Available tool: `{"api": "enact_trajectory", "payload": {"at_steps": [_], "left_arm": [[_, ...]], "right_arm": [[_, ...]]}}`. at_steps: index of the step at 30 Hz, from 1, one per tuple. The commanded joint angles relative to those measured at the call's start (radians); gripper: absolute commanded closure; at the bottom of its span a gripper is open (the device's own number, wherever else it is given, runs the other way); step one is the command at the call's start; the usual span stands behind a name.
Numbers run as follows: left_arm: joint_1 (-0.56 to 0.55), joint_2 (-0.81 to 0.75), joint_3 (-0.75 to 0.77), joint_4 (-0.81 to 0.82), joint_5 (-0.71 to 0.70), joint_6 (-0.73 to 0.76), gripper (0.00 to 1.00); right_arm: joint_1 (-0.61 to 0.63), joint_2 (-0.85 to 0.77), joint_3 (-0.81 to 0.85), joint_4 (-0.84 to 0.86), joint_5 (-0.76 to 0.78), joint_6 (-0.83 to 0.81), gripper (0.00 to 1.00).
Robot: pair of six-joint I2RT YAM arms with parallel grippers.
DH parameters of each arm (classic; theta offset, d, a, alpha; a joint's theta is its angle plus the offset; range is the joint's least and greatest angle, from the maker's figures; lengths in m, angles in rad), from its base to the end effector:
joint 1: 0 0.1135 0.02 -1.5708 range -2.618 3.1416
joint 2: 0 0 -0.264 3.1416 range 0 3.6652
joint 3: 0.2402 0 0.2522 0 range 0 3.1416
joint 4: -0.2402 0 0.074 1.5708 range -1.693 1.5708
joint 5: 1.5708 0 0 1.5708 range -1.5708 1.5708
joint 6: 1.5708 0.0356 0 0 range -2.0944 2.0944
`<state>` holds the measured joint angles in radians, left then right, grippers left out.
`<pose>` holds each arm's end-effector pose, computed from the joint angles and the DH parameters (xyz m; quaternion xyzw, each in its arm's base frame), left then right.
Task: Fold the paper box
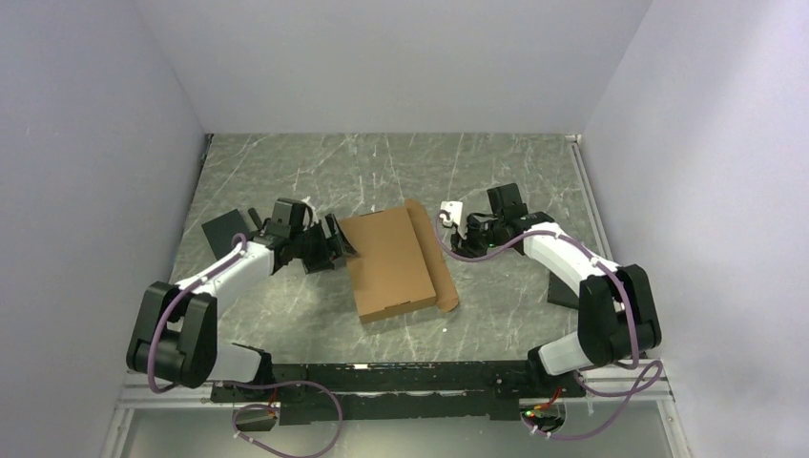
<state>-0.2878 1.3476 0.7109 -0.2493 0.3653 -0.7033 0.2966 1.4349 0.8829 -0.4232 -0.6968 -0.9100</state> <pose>0.2476 -0.0866 0.1905 -0.1314 0.9189 -0.3075 0.2091 0.2622 0.1040 0.2138 -0.5923 0.6831 0.2279 0.3615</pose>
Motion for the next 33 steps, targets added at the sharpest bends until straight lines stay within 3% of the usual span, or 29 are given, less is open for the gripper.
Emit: {"api": "enact_trajectory", "payload": {"at_steps": [1,8,14,17,24,29,33], "left_arm": [[-0.002,0.057,0.096,0.016,-0.025,0.015,0.21],[-0.002,0.178,0.185,0.002,-0.014,0.044,0.28],[-0.002,0.29,0.291,-0.047,-0.001,0.09,0.42],[-0.001,0.355,0.373,-0.077,0.008,0.119,0.49],[0.01,0.594,0.627,-0.151,0.073,0.19,0.55],[0.032,0.72,0.798,-0.198,0.093,0.221,0.55],[0.054,0.721,0.867,-0.23,0.069,0.256,0.55]], "right_arm": [[0.016,0.029,0.017,-0.006,0.041,-0.021,0.77],[0.1,0.102,0.04,-0.015,0.106,0.002,0.84],[0.197,0.129,0.057,-0.012,0.103,0.039,0.87],[0.253,0.138,0.07,0.032,0.119,0.137,0.9],[0.316,0.202,0.122,0.109,0.197,0.373,0.92],[0.329,0.214,0.128,0.127,0.206,0.405,0.92],[0.32,0.189,0.132,0.1,0.241,0.366,0.9]]}}
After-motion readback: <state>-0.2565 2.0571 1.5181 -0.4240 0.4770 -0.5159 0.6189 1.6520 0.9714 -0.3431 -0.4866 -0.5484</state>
